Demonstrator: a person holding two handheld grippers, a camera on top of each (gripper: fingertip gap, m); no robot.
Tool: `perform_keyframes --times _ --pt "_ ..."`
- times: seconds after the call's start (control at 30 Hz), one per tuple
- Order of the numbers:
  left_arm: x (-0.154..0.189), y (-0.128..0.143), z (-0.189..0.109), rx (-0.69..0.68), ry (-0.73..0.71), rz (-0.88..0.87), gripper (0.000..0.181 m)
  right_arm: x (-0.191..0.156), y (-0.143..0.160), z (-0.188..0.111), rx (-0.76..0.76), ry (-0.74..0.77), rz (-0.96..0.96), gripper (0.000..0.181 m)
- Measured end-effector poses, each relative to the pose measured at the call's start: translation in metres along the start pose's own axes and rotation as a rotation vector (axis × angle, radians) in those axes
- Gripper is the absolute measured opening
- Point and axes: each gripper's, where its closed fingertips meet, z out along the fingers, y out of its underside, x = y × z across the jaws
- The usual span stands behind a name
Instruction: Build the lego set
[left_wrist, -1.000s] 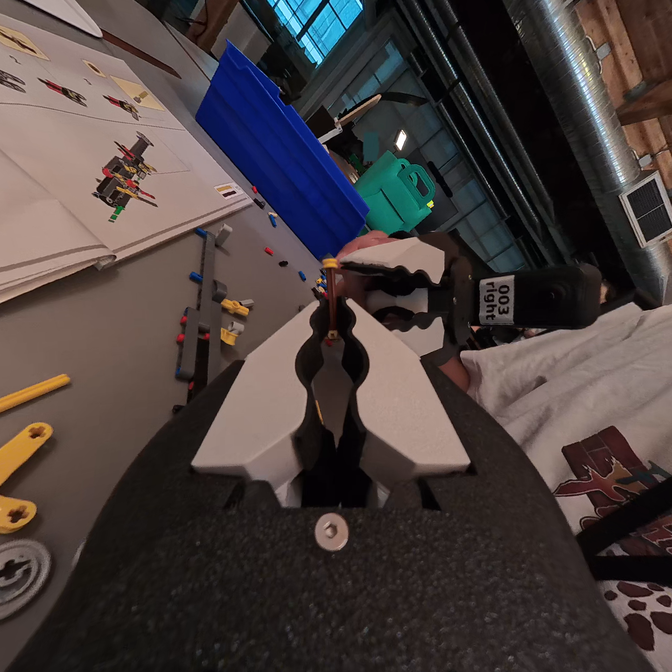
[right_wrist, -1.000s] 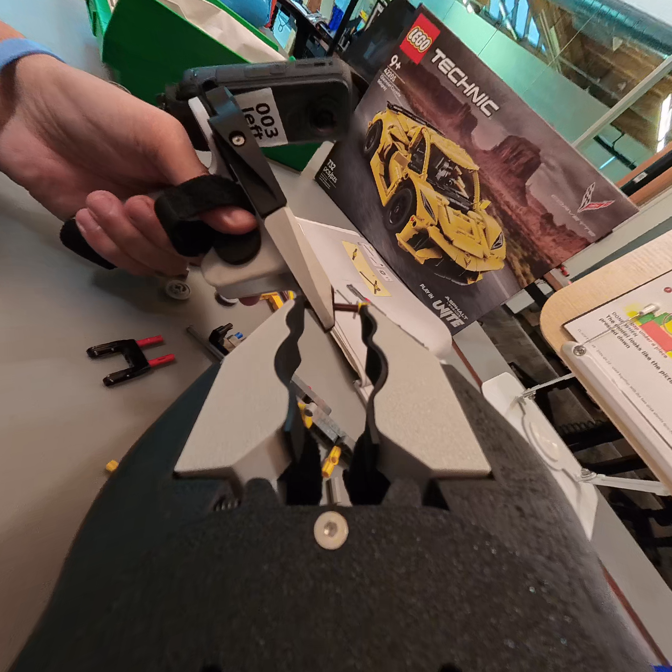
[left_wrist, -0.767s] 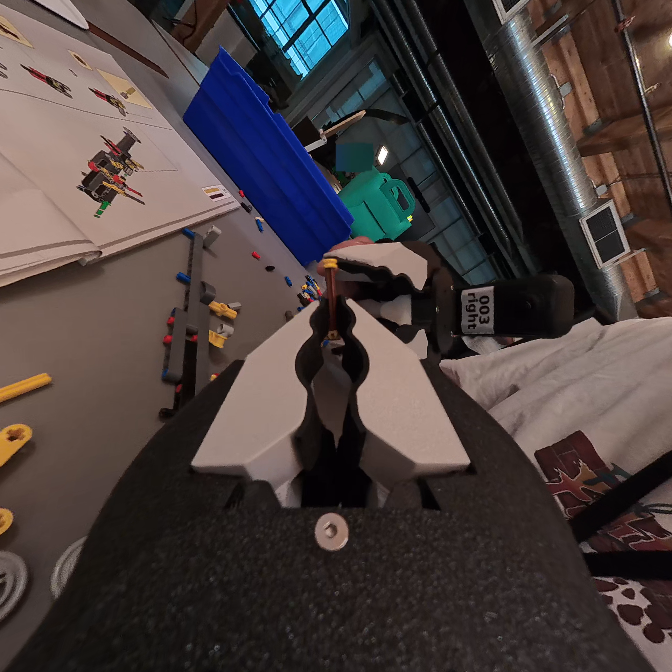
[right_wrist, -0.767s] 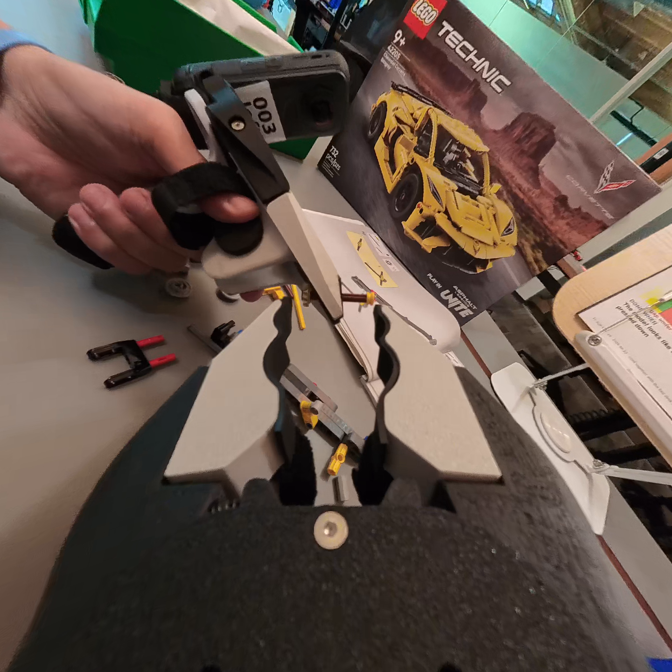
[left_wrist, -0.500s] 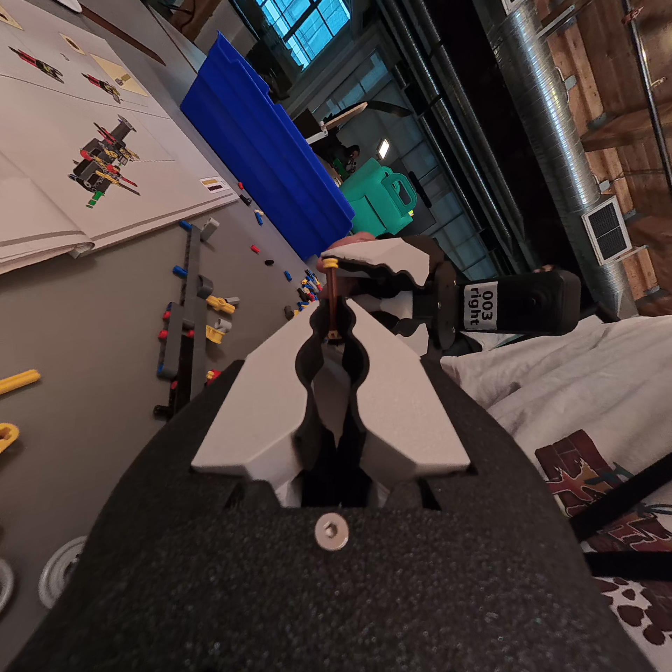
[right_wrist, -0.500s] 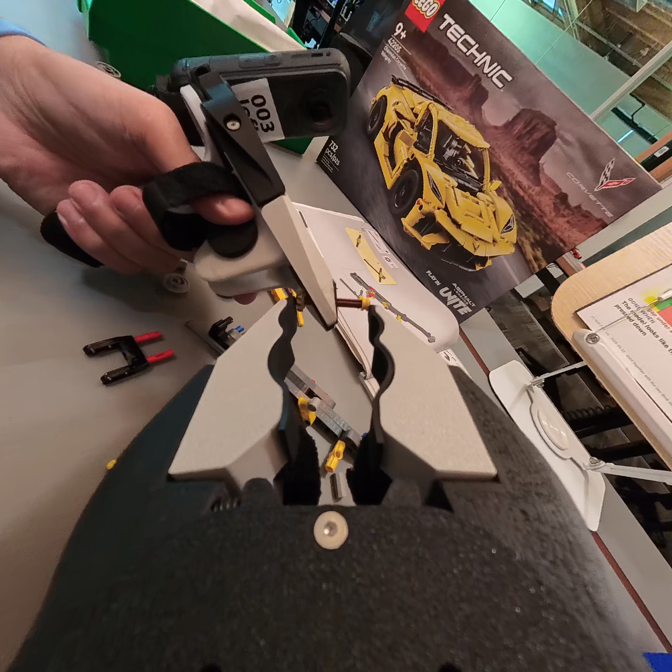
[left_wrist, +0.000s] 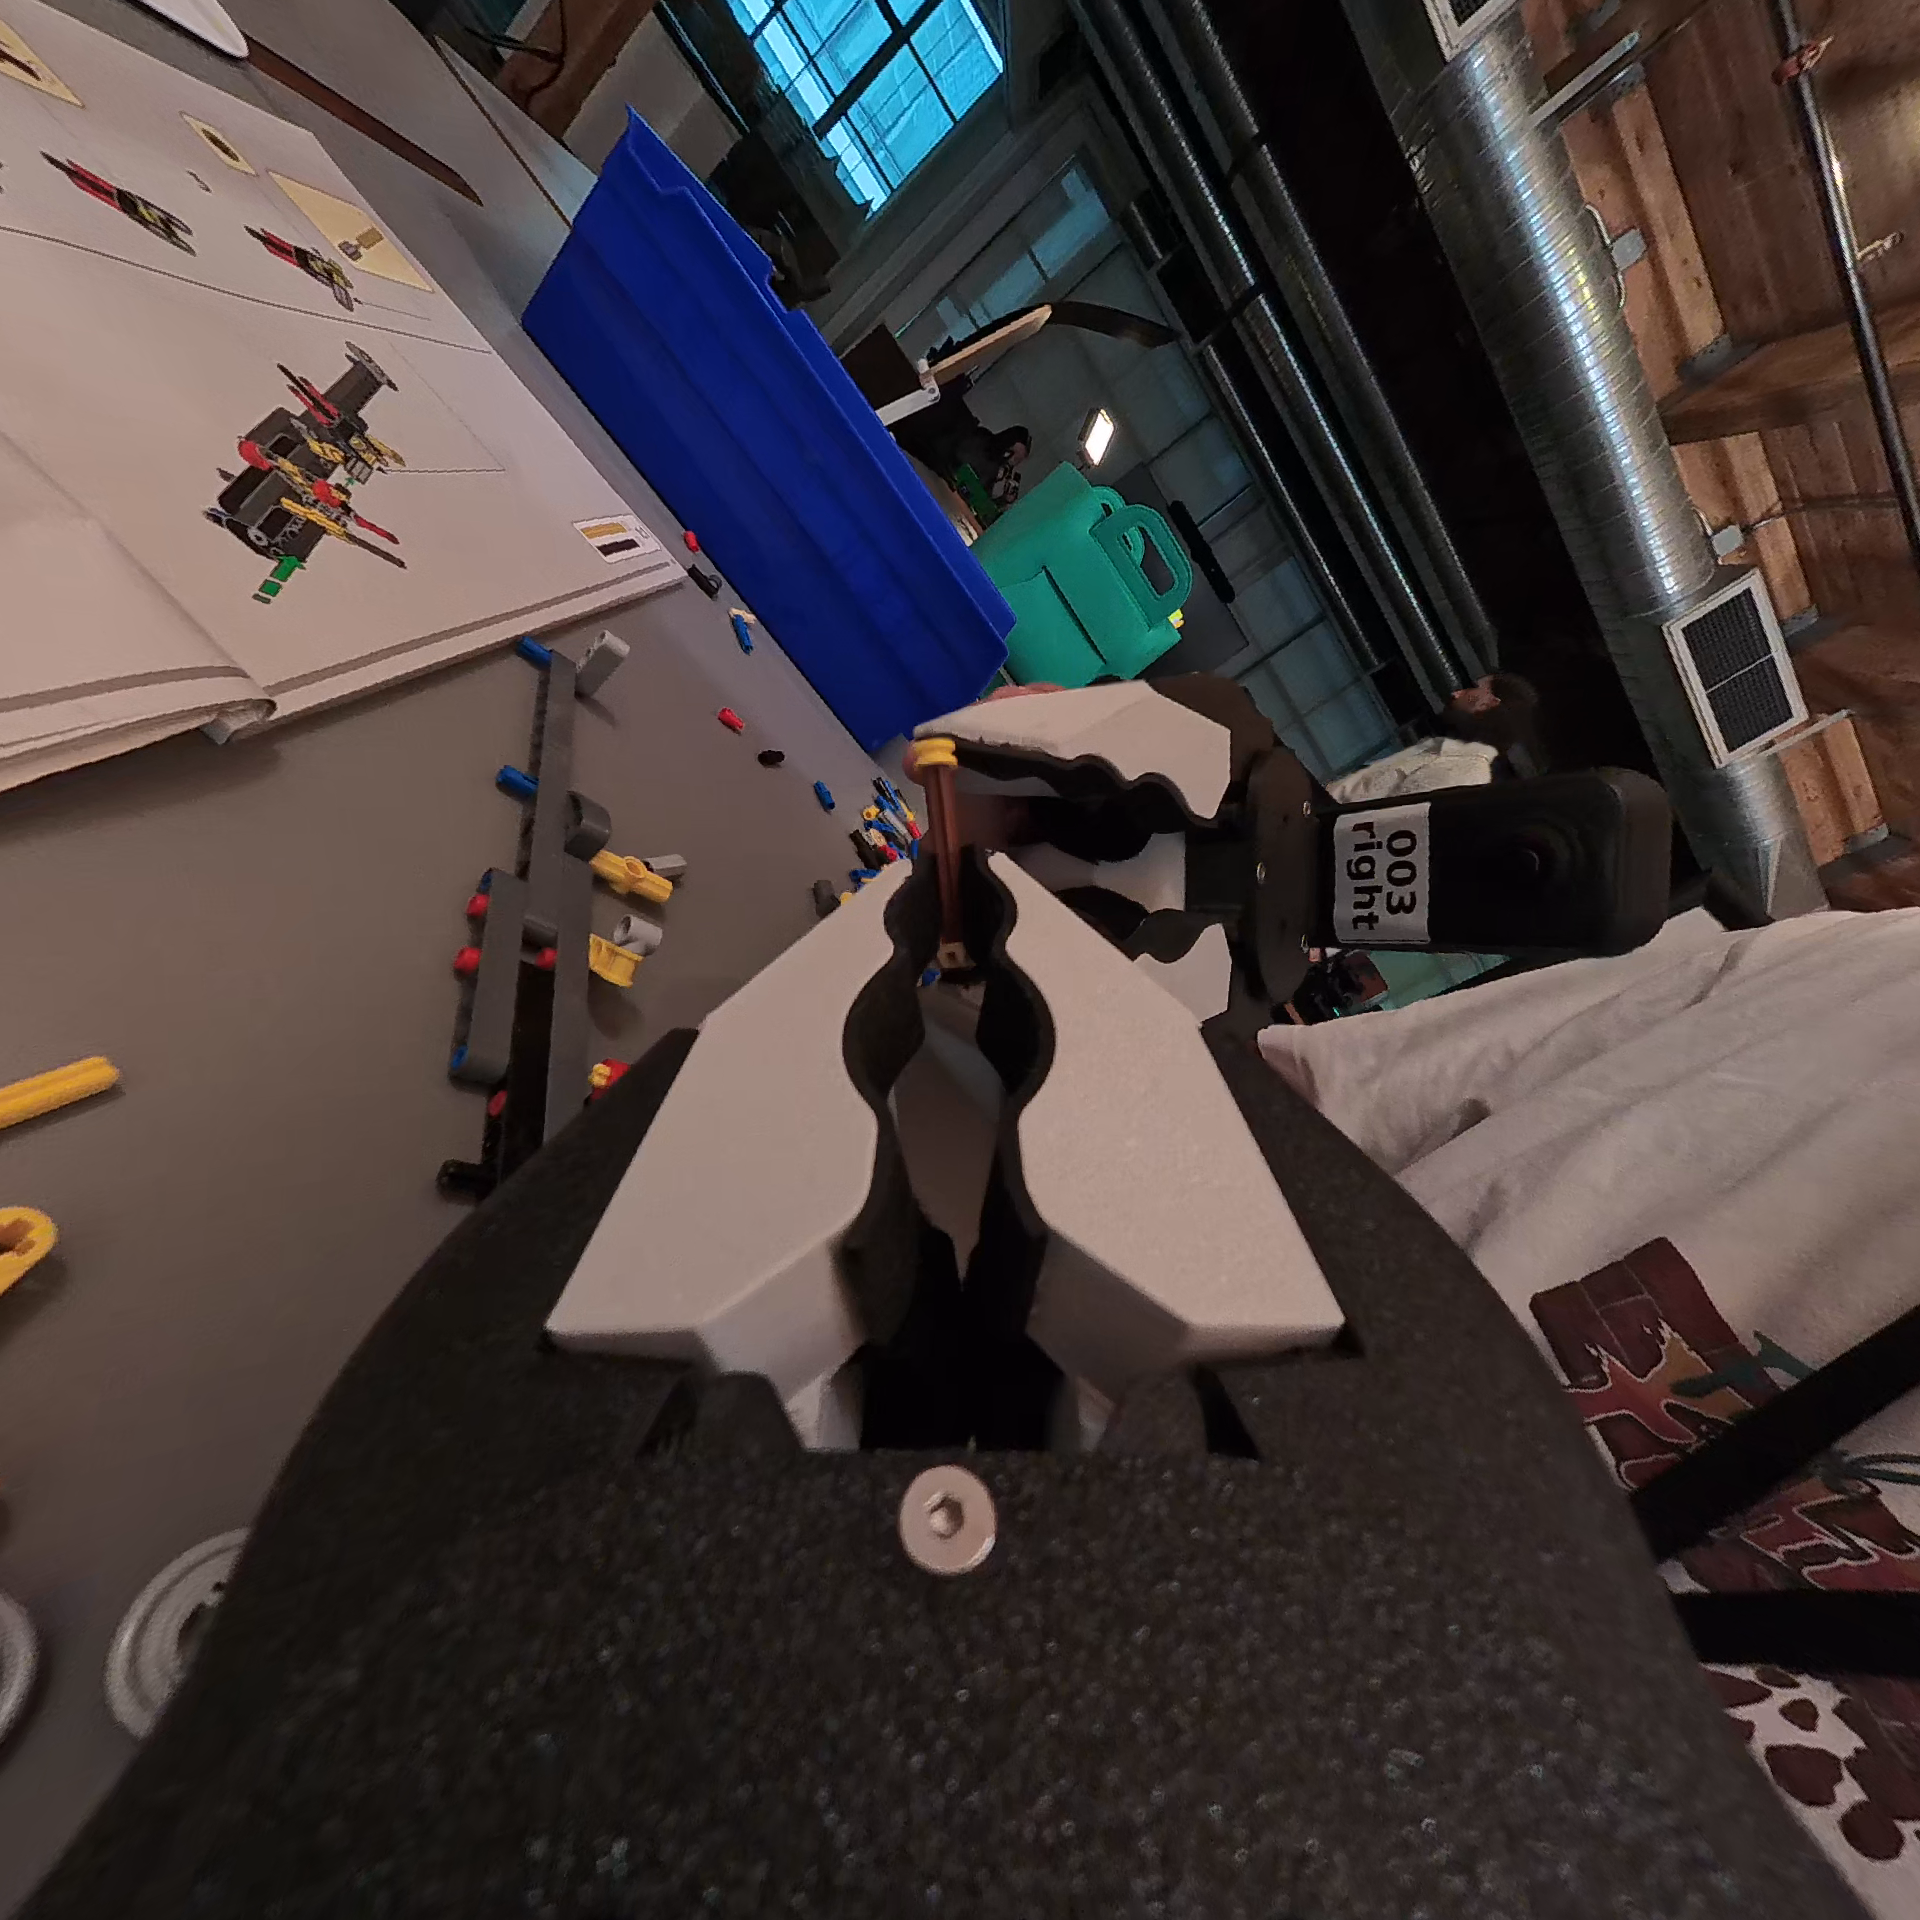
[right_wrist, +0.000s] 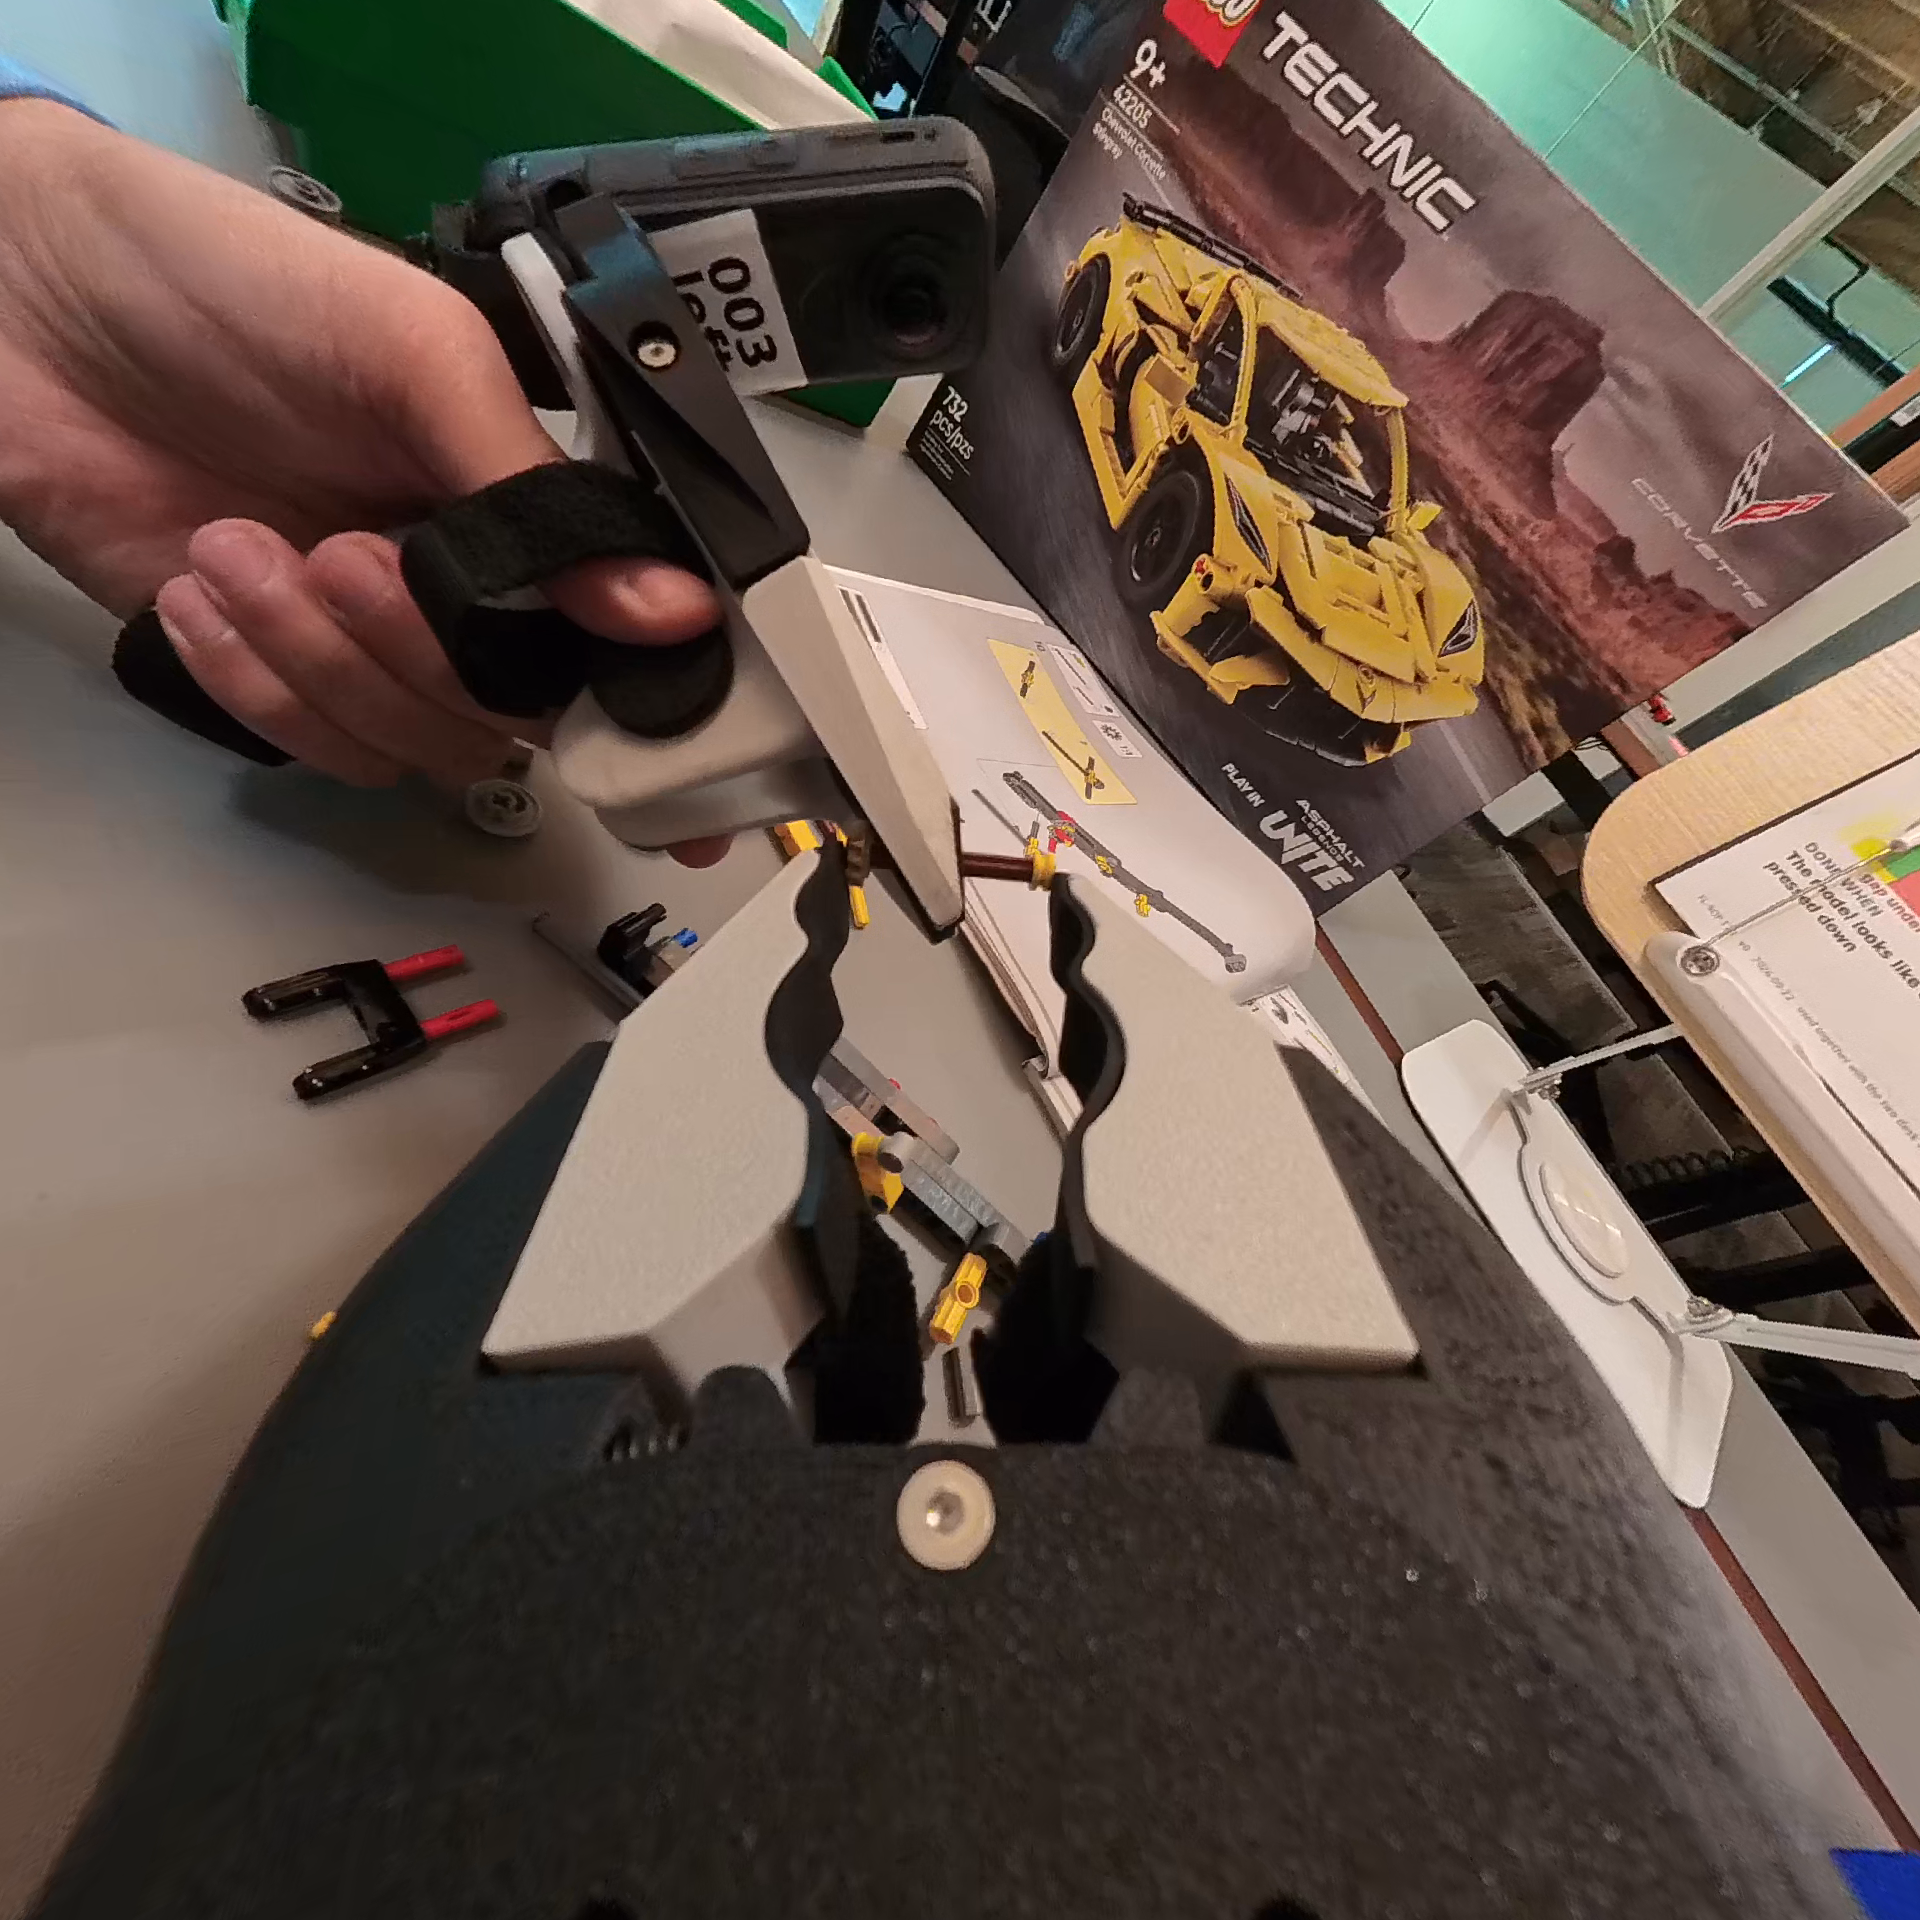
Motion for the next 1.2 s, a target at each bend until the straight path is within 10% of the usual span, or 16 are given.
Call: perform_keyframes --times 1.07,1.2 --pt "0.0 0.007 0.0 -0.043 -0.013 0.019 0.002 -0.005 0.002 -0.002 -0.025 -0.019 -0.054 0.037" --pt "-0.002 0.01 -0.001 -0.091 -0.051 0.103 0.002 -0.008 0.002 -0.004 0.043 -0.136 0.173 0.036"
